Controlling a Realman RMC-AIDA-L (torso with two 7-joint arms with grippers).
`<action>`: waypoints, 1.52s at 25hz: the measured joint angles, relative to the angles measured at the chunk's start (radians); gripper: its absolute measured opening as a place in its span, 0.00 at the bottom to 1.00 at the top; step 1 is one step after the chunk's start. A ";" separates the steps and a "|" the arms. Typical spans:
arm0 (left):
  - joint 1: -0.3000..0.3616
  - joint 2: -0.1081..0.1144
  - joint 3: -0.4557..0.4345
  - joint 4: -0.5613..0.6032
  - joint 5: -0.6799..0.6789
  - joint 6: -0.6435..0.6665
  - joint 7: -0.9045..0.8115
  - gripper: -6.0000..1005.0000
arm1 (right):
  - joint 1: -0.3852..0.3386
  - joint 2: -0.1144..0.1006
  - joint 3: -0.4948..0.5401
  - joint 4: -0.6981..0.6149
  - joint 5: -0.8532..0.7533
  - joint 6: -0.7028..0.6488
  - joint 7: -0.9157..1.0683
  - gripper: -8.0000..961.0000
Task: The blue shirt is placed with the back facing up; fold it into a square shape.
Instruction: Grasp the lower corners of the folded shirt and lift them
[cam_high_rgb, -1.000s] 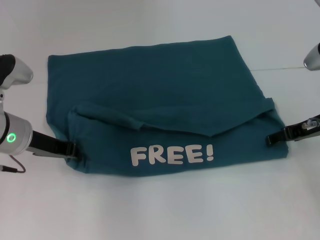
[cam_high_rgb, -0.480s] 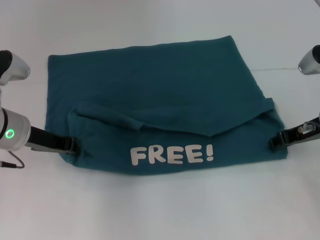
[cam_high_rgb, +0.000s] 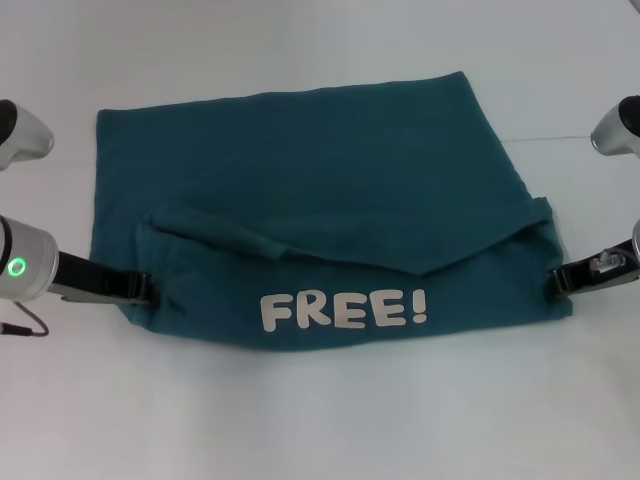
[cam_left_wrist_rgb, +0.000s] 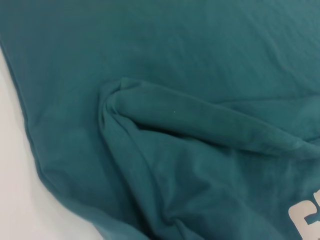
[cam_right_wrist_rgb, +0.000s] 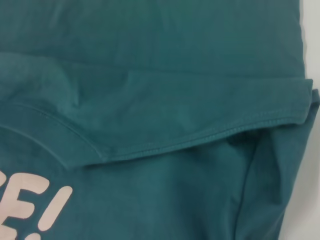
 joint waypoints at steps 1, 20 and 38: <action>0.000 0.002 0.000 -0.006 -0.002 0.001 0.000 0.07 | -0.002 0.000 0.000 -0.001 0.001 0.000 0.000 0.04; -0.054 0.076 -0.056 -0.010 0.112 0.355 0.003 0.07 | 0.052 -0.008 -0.092 -0.107 -0.068 -0.471 -0.118 0.04; -0.036 0.078 -0.011 -0.038 0.168 0.639 0.083 0.07 | 0.048 0.006 -0.284 -0.118 -0.023 -0.736 -0.158 0.04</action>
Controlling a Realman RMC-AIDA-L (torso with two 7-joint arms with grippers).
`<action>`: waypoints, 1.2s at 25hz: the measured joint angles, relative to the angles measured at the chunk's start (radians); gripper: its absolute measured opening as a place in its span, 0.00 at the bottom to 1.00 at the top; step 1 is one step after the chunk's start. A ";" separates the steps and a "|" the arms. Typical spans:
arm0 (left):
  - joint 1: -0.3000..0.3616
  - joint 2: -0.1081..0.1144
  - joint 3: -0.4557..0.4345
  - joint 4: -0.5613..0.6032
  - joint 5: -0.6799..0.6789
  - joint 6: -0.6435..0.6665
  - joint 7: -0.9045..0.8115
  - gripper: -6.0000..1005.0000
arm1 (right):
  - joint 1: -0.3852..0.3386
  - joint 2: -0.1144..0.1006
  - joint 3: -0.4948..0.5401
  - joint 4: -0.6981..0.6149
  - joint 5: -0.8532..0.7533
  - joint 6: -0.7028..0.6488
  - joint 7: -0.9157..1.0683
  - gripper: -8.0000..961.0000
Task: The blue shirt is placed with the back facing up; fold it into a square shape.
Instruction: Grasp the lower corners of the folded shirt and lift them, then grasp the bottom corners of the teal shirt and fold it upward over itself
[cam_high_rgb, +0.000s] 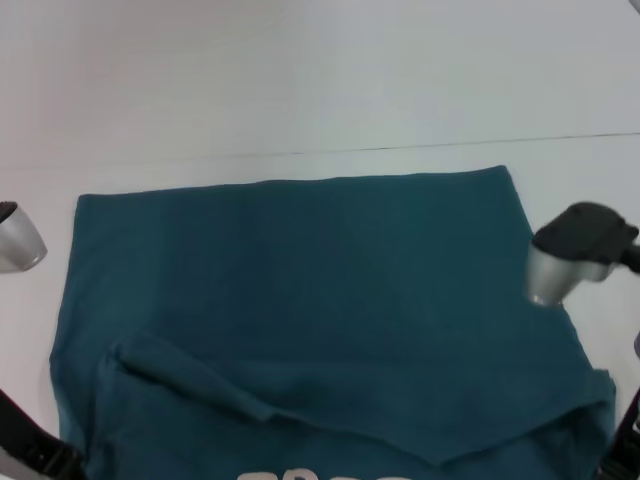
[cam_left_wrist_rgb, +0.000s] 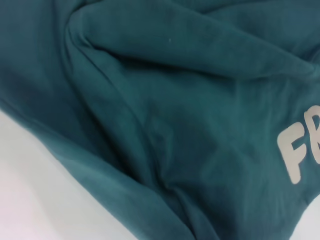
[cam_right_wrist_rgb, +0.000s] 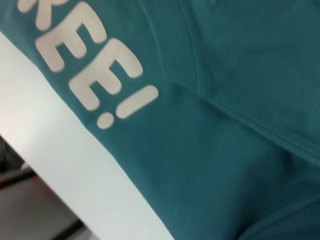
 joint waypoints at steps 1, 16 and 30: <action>0.000 0.000 0.002 0.000 0.000 0.010 0.002 0.07 | -0.002 0.000 -0.019 0.011 0.000 0.000 0.001 0.04; 0.027 0.009 -0.059 0.046 0.001 0.057 0.050 0.07 | -0.022 -0.018 0.007 -0.003 0.079 -0.006 -0.037 0.04; -0.016 0.068 -0.367 0.059 -0.069 0.052 0.090 0.07 | -0.012 -0.101 0.347 -0.152 0.176 0.000 -0.054 0.04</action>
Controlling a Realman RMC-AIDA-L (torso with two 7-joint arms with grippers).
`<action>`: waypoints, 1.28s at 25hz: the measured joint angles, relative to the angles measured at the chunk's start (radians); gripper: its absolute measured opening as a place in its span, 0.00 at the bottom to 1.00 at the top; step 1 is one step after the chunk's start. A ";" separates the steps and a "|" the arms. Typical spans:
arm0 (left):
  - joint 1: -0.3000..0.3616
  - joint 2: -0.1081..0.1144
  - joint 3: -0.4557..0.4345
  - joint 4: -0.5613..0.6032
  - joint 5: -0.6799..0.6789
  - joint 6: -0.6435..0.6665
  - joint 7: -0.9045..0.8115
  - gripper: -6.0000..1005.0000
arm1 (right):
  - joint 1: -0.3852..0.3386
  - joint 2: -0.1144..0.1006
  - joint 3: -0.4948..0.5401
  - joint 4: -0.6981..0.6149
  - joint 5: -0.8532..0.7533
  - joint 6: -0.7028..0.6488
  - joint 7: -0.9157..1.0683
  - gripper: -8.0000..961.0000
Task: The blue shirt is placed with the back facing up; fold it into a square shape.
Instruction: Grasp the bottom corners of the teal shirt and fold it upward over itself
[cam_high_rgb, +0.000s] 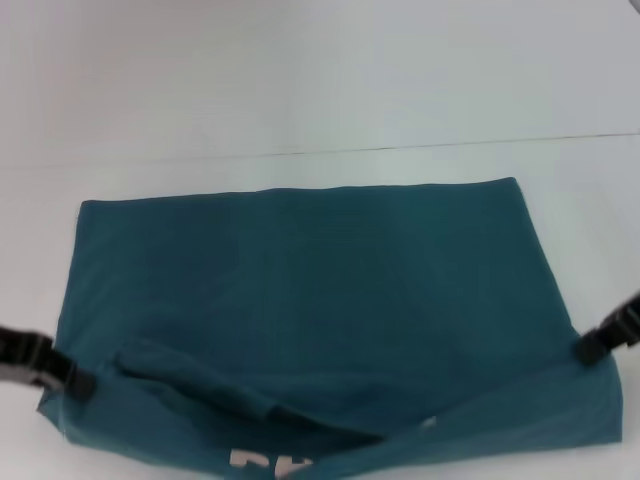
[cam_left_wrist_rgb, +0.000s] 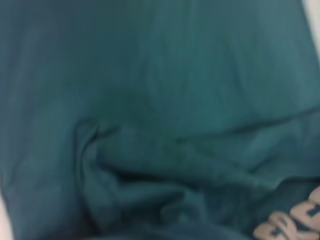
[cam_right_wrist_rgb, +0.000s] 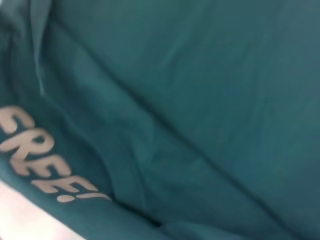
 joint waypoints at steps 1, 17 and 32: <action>-0.002 0.002 -0.011 0.004 -0.020 -0.009 -0.003 0.07 | 0.003 0.000 0.012 -0.011 0.001 0.003 0.001 0.04; 0.000 -0.006 -0.044 -0.004 -0.253 -0.316 -0.051 0.07 | 0.017 0.002 0.116 -0.021 0.004 0.219 0.044 0.04; 0.001 -0.024 0.075 -0.085 -0.337 -0.622 -0.050 0.07 | 0.051 0.006 0.114 0.203 0.003 0.535 0.045 0.04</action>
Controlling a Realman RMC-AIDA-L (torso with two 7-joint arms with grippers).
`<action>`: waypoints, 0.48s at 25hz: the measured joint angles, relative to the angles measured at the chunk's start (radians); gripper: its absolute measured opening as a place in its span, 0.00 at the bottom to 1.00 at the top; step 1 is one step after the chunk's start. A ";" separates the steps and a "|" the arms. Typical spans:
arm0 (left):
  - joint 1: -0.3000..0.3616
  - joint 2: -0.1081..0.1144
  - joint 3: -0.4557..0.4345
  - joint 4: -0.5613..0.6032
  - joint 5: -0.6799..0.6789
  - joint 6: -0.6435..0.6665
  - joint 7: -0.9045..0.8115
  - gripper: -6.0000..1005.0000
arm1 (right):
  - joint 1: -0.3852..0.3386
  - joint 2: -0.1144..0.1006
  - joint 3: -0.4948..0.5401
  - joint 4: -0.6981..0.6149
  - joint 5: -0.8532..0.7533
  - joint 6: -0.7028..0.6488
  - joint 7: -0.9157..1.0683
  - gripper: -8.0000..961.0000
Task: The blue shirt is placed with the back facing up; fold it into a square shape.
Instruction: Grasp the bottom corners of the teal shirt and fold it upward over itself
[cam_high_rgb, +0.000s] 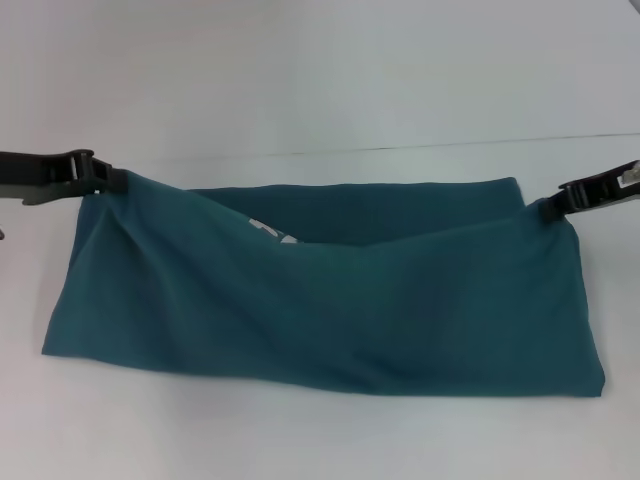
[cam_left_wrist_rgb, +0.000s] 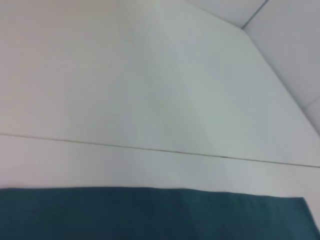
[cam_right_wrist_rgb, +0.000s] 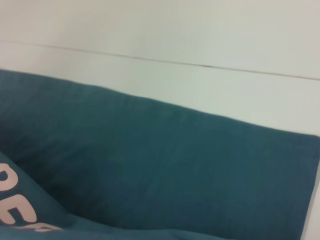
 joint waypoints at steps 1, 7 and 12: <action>-0.001 0.000 0.008 -0.010 0.000 -0.021 0.000 0.07 | 0.002 0.000 -0.002 0.012 0.000 0.018 0.000 0.04; 0.002 -0.007 0.037 -0.041 0.000 -0.128 0.006 0.07 | 0.011 0.000 0.001 0.028 0.002 0.110 0.000 0.04; 0.013 -0.013 0.037 -0.042 -0.001 -0.175 0.017 0.07 | 0.021 0.007 0.004 0.024 0.013 0.158 0.000 0.04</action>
